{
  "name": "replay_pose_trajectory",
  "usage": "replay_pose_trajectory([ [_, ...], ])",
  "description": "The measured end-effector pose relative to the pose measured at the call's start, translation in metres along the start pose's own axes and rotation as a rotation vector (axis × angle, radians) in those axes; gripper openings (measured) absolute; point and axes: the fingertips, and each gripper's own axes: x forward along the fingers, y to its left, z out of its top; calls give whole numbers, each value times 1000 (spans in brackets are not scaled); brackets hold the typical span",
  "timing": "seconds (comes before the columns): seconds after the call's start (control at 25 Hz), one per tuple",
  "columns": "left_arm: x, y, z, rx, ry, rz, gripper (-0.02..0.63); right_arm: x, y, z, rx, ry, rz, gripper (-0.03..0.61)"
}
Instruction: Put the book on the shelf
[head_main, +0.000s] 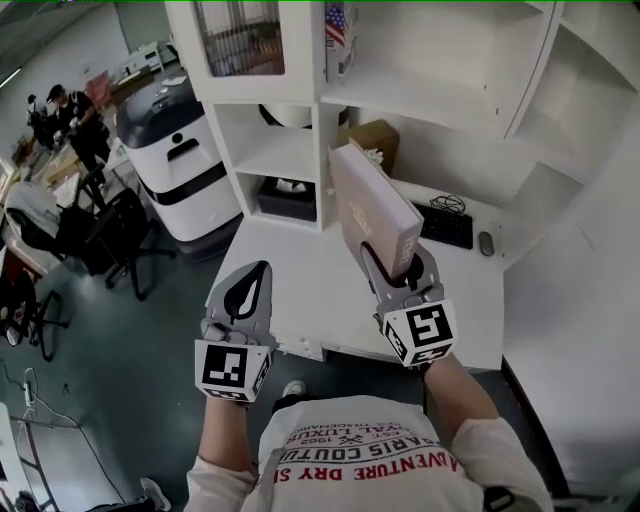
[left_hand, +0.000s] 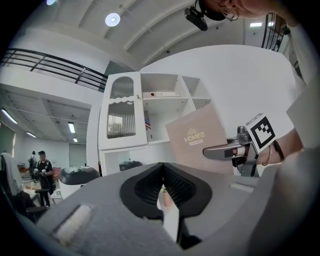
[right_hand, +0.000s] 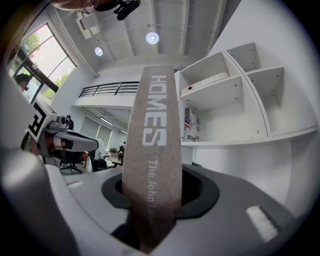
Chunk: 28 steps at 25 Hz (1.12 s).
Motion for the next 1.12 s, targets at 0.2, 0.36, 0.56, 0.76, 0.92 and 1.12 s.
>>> replay_pose_trajectory([
  [0.2,60,22,9,-9,-47,-133,6,33,-22,12,-47,6,-111,175],
  [0.36,94,41,18,-8,-75,-228,5,56,-37,26,-46,15,-215,176],
  [0.56,117,62,33,2,-112,-325,5,71,-43,59,-79,-2,-307,175],
  [0.76,133,73,51,21,-164,-423,6,93,-53,105,-149,-7,-409,175],
  [0.92,128,84,51,-3,-165,-461,6,111,-60,137,-173,-1,-461,175],
  [1.12,123,93,50,-10,-184,-480,6,127,-73,179,-253,-22,-516,175],
])
